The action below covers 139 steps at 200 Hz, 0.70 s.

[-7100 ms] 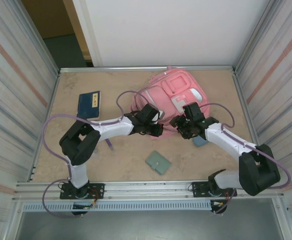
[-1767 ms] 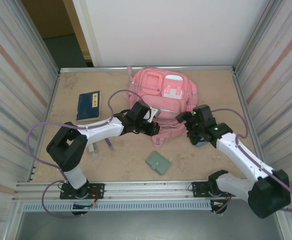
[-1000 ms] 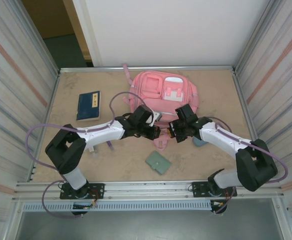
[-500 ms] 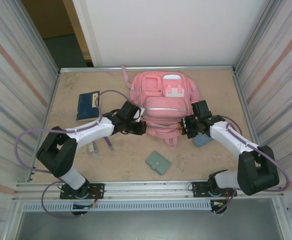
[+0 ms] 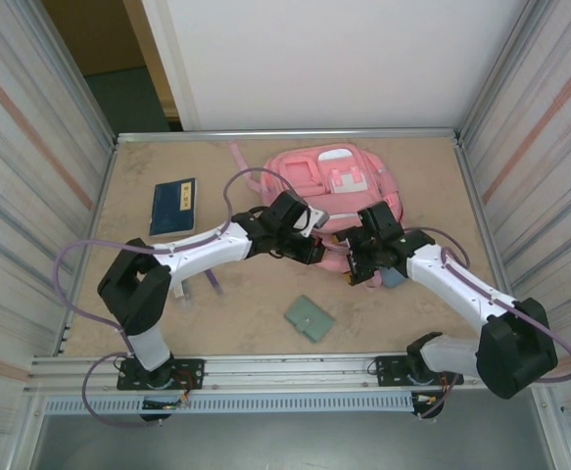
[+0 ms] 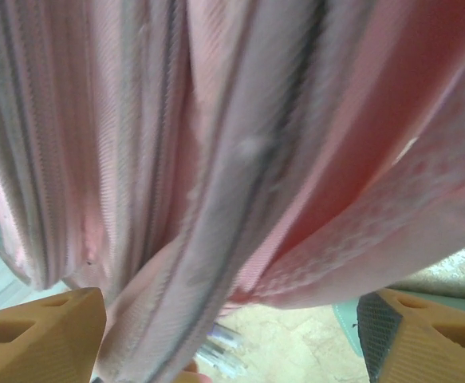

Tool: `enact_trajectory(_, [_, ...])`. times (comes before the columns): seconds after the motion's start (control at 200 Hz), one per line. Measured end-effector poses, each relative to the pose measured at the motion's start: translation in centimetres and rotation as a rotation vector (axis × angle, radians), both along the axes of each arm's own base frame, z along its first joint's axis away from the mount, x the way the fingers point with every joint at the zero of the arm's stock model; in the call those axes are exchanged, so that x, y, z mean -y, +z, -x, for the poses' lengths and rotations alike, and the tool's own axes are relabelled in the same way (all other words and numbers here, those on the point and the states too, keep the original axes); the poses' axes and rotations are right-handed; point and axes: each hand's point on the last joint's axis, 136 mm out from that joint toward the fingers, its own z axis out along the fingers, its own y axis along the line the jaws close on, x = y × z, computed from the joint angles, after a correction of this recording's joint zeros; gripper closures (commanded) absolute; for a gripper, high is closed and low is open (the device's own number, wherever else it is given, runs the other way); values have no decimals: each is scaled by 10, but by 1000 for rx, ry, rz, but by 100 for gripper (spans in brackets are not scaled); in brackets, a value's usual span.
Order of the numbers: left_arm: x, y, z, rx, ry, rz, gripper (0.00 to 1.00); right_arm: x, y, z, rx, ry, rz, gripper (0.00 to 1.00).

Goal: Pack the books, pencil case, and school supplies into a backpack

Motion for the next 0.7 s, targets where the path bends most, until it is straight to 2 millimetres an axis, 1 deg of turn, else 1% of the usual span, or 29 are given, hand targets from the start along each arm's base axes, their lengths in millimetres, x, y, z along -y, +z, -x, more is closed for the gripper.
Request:
enact_trajectory(0.035, [3, 0, 3, 2, -12, 4, 100, 0, -1, -2, -1, -6, 3, 23])
enact_trajectory(0.06, [4, 0, 5, 3, -17, 4, 100, -1, -2, -3, -3, -12, 4, 28])
enact_trajectory(0.095, [5, 1, 6, 5, -22, 5, 100, -1, -4, -4, -11, -21, 4, 40])
enact_trajectory(0.115, [6, 1, 7, 6, -24, 6, 100, -1, -5, -5, -13, -18, 8, 48])
enact_trajectory(0.18, [5, 0, 7, 9, -23, 2, 100, -3, -9, -6, -23, -23, 10, 69])
enact_trajectory(0.231, [3, -3, 7, 8, -19, -5, 100, -5, -9, -10, -19, -31, 4, 82])
enact_trajectory(0.256, [1, -5, 7, 10, -15, -12, 100, -6, -9, -11, -17, -34, 1, 85])
enact_trajectory(0.296, [-4, -9, 7, 14, -8, -25, 100, -7, -9, -13, -16, -38, -4, 88])
enact_trajectory(0.371, [-16, -14, 2, 33, 22, -56, 100, -9, -7, -13, -9, -33, -8, 89])
enact_trajectory(0.431, [-29, -17, -6, 49, 58, -74, 100, -11, -5, -15, 1, -29, -14, 90])
enact_trajectory(0.496, [-48, -21, -17, 60, 114, -96, 100, -13, 0, -18, 15, -26, -20, 90])
enact_trajectory(0.566, [-77, -27, -38, 58, 206, -126, 100, -14, 3, -20, 24, -27, -24, 91])
enact_trajectory(0.656, [-120, -35, -73, 39, 346, -148, 100, -16, 6, -21, 32, -22, -34, 91])
enact_trajectory(0.697, [-132, -35, -85, 34, 388, -139, 100, -19, 8, -22, 39, -14, -41, 91])
